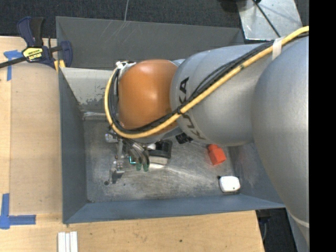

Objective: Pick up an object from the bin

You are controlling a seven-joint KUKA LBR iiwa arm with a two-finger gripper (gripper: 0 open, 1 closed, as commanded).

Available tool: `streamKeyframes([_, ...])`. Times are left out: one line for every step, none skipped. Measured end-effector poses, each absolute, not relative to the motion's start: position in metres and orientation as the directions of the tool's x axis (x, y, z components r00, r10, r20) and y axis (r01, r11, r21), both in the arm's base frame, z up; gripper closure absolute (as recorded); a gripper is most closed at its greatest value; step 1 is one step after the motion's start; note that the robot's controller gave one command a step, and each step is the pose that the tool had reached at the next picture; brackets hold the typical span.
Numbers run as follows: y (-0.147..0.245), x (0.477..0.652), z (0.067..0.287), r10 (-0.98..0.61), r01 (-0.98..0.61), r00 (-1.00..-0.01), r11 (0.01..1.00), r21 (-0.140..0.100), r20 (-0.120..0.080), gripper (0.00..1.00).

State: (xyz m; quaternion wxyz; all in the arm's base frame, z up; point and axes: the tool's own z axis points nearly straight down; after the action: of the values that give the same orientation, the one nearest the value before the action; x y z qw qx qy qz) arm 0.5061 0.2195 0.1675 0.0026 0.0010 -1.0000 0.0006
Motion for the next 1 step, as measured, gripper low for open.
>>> streamKeyframes([0.2042, 0.5746, 0.0949, -0.029, -0.029, -1.0, 1.0, -0.001, -0.002, 0.0])
